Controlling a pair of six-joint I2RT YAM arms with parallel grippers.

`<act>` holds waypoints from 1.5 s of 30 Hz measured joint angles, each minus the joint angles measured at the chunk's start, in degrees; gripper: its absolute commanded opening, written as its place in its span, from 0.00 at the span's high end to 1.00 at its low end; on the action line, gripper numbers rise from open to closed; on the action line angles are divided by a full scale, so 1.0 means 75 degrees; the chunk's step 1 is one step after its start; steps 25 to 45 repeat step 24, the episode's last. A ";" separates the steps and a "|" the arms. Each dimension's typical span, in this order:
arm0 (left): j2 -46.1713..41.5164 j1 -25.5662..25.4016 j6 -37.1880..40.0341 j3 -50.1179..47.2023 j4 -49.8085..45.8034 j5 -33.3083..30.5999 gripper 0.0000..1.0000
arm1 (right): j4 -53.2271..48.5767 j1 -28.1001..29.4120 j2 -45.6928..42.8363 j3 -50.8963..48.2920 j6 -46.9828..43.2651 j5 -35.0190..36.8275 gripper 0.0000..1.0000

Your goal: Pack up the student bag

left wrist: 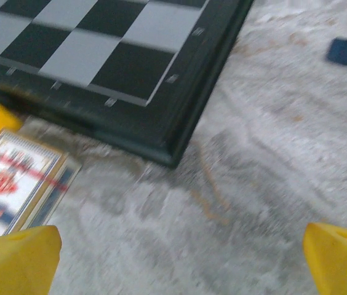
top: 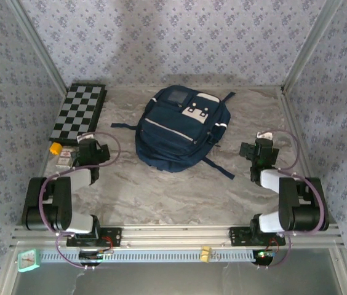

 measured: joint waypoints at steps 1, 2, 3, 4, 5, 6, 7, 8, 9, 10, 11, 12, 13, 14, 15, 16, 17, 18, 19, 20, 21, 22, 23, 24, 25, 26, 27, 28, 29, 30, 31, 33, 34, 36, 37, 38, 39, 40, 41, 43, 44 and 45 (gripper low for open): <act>0.0102 0.0000 0.0125 -0.0026 0.0358 0.0198 0.00 | 0.0460 0.0003 0.0280 -0.0012 -0.0143 -0.0245 0.00; 0.0201 0.0000 0.0256 -0.0073 0.0758 0.0425 0.00 | 0.0947 0.0038 0.0565 -0.0067 -0.0242 -0.0382 0.00; 0.0323 0.0000 0.0367 -0.0140 0.1198 0.0632 0.00 | 0.1142 0.0070 0.0746 -0.0102 -0.0321 -0.0507 0.00; 0.0516 0.0000 0.0458 -0.0201 0.1649 0.0813 0.00 | 0.1172 0.0087 0.0822 -0.0143 -0.0373 -0.0644 0.00; 0.0702 0.0000 0.0513 -0.0230 0.1929 0.0918 0.00 | 0.1247 0.0079 0.0836 -0.0175 -0.0399 -0.0775 0.00; 0.0851 0.0020 0.0533 -0.0227 0.1985 0.1081 0.00 | 0.1326 0.0052 0.0836 -0.0181 -0.0408 -0.0863 0.00; 0.0930 0.0070 0.0536 -0.0239 0.2031 0.1209 0.00 | 0.1419 0.0017 0.0836 -0.0181 -0.0411 -0.0912 0.00; 0.0976 0.0119 0.0536 -0.0245 0.2113 0.1282 0.00 | 0.1501 0.0003 0.0836 -0.0181 -0.0428 -0.0950 0.00; 0.0988 0.0160 0.0539 -0.0248 0.2168 0.1335 0.00 | 0.1571 0.0000 0.0836 -0.0181 -0.0437 -0.0970 0.00; 0.0988 0.0198 0.0536 -0.0248 0.2244 0.1390 0.00 | 0.1623 0.0000 0.0836 -0.0181 -0.0455 -0.0982 0.00; 0.0988 0.0213 0.0536 -0.0248 0.2340 0.1419 0.00 | 0.1655 0.0000 0.0836 -0.0178 -0.0460 -0.1014 0.00; 0.0985 0.0221 0.0536 -0.0248 0.2393 0.1466 0.00 | 0.1693 0.0000 0.0836 -0.0181 -0.0460 -0.1046 0.00; 0.0985 0.0221 0.0536 -0.0248 0.2425 0.1486 0.00 | 0.1714 0.0000 0.0836 -0.0181 -0.0460 -0.1090 0.00; 0.0985 0.0221 0.0536 -0.0248 0.2433 0.1504 0.00 | 0.1731 0.0000 0.0836 -0.0181 -0.0460 -0.1093 0.00; 0.0985 0.0221 0.0539 -0.0248 0.2436 0.1536 0.00 | 0.1743 0.0000 0.0836 -0.0181 -0.0463 -0.1096 0.00; 0.0985 0.0221 0.0542 -0.0248 0.2442 0.1577 0.00 | 0.1760 0.0000 0.0836 -0.0181 -0.0460 -0.1096 0.00; 0.0985 0.0221 0.0542 -0.0248 0.2442 0.1597 0.00 | 0.1769 0.0000 0.0836 -0.0181 -0.0460 -0.1099 0.00; 0.0985 0.0221 0.0557 -0.0248 0.2445 0.1623 0.00 | 0.1775 0.0000 0.0836 -0.0181 -0.0460 -0.1096 0.00; 0.0985 0.0221 0.0568 -0.0248 0.2445 0.1647 0.00 | 0.1778 0.0000 0.0836 -0.0181 -0.0463 -0.1099 0.00; 0.0985 0.0221 0.0574 -0.0248 0.2445 0.1673 0.00 | 0.1781 0.0000 0.0836 -0.0181 -0.0460 -0.1099 0.00; 0.0985 0.0221 0.0592 -0.0248 0.2445 0.1693 0.00 | 0.1784 0.0000 0.0836 -0.0181 -0.0463 -0.1102 0.00; 0.0985 0.0221 0.0595 -0.0248 0.2445 0.1699 0.00 | 0.1781 -0.0003 0.0836 -0.0181 -0.0460 -0.1128 0.00; 0.0985 0.0221 0.0595 -0.0248 0.2445 0.1705 0.00 | 0.1781 -0.0009 0.0836 -0.0181 -0.0463 -0.1148 0.00; 0.0985 0.0221 0.0595 -0.0248 0.2445 0.1725 0.00 | 0.1781 -0.0012 0.0836 -0.0181 -0.0460 -0.1163 0.00; 0.0985 0.0221 0.0595 -0.0248 0.2445 0.1725 0.00 | 0.1781 -0.0012 0.0836 -0.0181 -0.0460 -0.1163 0.00; 0.0985 0.0221 0.0595 -0.0248 0.2445 0.1725 0.00 | 0.1781 -0.0012 0.0836 -0.0181 -0.0460 -0.1163 0.00; 0.0985 0.0221 0.0595 -0.0248 0.2445 0.1725 0.00 | 0.1781 -0.0012 0.0836 -0.0181 -0.0460 -0.1163 0.00; 0.0985 0.0221 0.0595 -0.0248 0.2445 0.1725 0.00 | 0.1781 -0.0012 0.0836 -0.0181 -0.0460 -0.1163 0.00; 0.0985 0.0221 0.0595 -0.0248 0.2445 0.1725 0.00 | 0.1781 -0.0012 0.0836 -0.0181 -0.0460 -0.1163 0.00; 0.0985 0.0221 0.0595 -0.0248 0.2445 0.1725 0.00 | 0.1781 -0.0012 0.0836 -0.0181 -0.0460 -0.1163 0.00; 0.0985 0.0221 0.0595 -0.0248 0.2445 0.1725 0.00 | 0.1781 -0.0012 0.0836 -0.0181 -0.0460 -0.1163 0.00; 0.0985 0.0221 0.0595 -0.0248 0.2445 0.1725 0.00 | 0.1781 -0.0012 0.0836 -0.0181 -0.0460 -0.1163 0.00; 0.0985 0.0221 0.0595 -0.0248 0.2445 0.1725 0.00 | 0.1781 -0.0012 0.0836 -0.0181 -0.0460 -0.1163 0.00; 0.0985 0.0221 0.0595 -0.0248 0.2445 0.1725 0.00 | 0.1781 -0.0012 0.0836 -0.0181 -0.0460 -0.1163 0.00; 0.0985 0.0221 0.0595 -0.0248 0.2445 0.1725 0.00 | 0.1781 -0.0012 0.0836 -0.0181 -0.0460 -0.1163 0.00; 0.0985 0.0221 0.0595 -0.0248 0.2445 0.1725 0.00 | 0.1781 -0.0012 0.0836 -0.0181 -0.0460 -0.1163 0.00; 0.0985 0.0221 0.0595 -0.0248 0.2445 0.1725 0.00 | 0.1781 -0.0012 0.0836 -0.0181 -0.0460 -0.1163 0.00; 0.0985 0.0221 0.0595 -0.0248 0.2445 0.1725 0.00 | 0.1781 -0.0012 0.0836 -0.0181 -0.0460 -0.1163 0.00; 0.0985 0.0221 0.0595 -0.0248 0.2445 0.1725 0.00 | 0.1781 -0.0012 0.0836 -0.0181 -0.0460 -0.1163 0.00; 0.0985 0.0221 0.0595 -0.0248 0.2445 0.1725 0.00 | 0.1781 -0.0012 0.0836 -0.0181 -0.0460 -0.1163 0.00; 0.0985 0.0221 0.0595 -0.0248 0.2445 0.1725 0.00 | 0.1781 -0.0012 0.0836 -0.0181 -0.0460 -0.1163 0.00; 0.0985 0.0221 0.0595 -0.0248 0.2445 0.1725 0.00 | 0.1781 -0.0012 0.0836 -0.0181 -0.0460 -0.1163 0.00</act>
